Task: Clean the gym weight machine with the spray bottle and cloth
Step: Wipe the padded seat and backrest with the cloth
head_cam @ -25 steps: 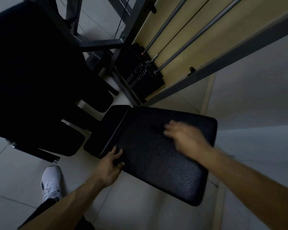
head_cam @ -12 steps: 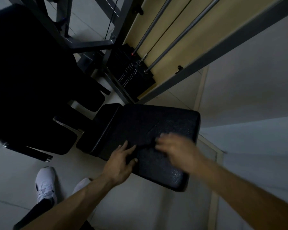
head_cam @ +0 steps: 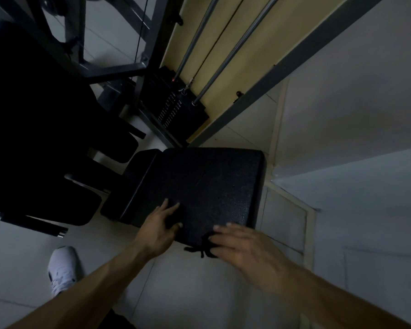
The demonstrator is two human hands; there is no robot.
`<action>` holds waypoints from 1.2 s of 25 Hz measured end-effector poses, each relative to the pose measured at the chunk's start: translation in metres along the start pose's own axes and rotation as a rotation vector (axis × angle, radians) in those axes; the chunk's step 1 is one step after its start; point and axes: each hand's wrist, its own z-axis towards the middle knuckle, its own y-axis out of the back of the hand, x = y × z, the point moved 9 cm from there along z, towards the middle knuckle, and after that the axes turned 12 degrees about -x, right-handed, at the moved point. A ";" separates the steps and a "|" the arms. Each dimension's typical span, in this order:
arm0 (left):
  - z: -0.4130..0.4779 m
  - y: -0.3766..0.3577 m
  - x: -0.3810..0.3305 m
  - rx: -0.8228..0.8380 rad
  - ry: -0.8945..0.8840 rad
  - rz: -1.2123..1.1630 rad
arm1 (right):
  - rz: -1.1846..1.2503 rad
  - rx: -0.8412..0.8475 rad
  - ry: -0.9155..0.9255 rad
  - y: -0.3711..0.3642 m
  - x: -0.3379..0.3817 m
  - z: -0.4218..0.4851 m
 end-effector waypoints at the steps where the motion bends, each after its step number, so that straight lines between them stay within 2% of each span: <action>1: -0.004 0.000 -0.008 -0.007 -0.005 -0.010 | -0.042 -0.057 -0.039 0.011 -0.025 0.003; 2: -0.009 -0.001 -0.020 -0.012 -0.028 -0.020 | -0.058 -0.149 -0.156 0.025 -0.059 0.009; 4: -0.025 -0.010 -0.051 0.013 -0.121 -0.041 | -0.010 -0.333 -0.595 0.056 -0.142 0.014; 6: -0.042 -0.021 -0.083 0.055 -0.212 -0.026 | 0.199 -0.500 -1.008 0.062 -0.191 0.003; 8: -0.052 -0.031 -0.104 0.089 -0.237 0.030 | 0.391 -0.662 -1.164 0.046 -0.188 0.001; 11: -0.057 -0.036 -0.123 0.085 -0.253 0.167 | 0.450 -0.814 -1.181 0.025 -0.139 -0.017; 15: -0.064 -0.037 -0.135 0.165 -0.290 0.217 | 0.374 -0.905 -1.107 0.016 -0.063 -0.053; 19: -0.066 -0.034 -0.135 0.219 -0.223 0.030 | 0.364 -0.905 -1.113 -0.008 0.006 -0.075; 23: -0.052 -0.030 -0.113 0.177 0.057 -0.199 | 0.521 -0.870 -1.167 -0.020 0.058 -0.080; 27: -0.064 0.009 -0.142 0.064 0.250 -0.313 | 0.709 -1.041 -1.301 0.040 0.018 -0.084; 30: -0.079 0.049 -0.157 0.061 0.278 -0.466 | 1.064 -1.059 -1.355 0.072 -0.020 -0.045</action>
